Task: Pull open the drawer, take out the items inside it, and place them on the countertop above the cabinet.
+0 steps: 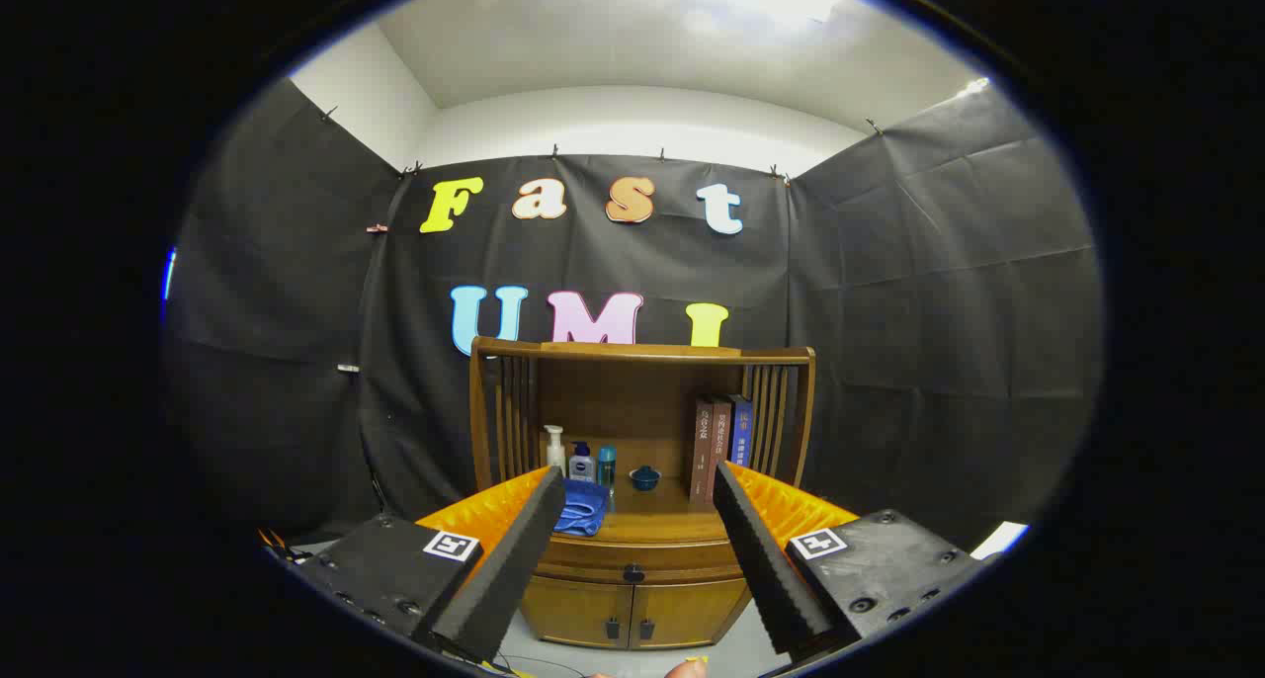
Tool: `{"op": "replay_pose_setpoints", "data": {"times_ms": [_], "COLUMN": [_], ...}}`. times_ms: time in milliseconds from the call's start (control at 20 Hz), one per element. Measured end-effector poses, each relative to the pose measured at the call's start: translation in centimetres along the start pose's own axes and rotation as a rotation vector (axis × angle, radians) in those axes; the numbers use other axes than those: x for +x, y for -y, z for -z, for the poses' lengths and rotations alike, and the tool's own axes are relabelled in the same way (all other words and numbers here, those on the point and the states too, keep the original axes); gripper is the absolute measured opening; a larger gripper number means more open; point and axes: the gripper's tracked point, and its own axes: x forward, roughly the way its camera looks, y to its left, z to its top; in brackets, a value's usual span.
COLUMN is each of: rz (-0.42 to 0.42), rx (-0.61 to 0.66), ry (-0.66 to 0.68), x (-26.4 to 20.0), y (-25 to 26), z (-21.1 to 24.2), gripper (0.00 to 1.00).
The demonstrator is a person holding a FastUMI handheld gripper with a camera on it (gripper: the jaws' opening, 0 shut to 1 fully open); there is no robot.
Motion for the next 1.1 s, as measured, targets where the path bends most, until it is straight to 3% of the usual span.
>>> {"op": "replay_pose_setpoints", "data": {"times_ms": [1100], "rz": [0.007], "rx": [-0.008], "ry": [0.013], "x": [0.14], "y": [0.34], "z": [0.02], "gripper": [0.99]}}
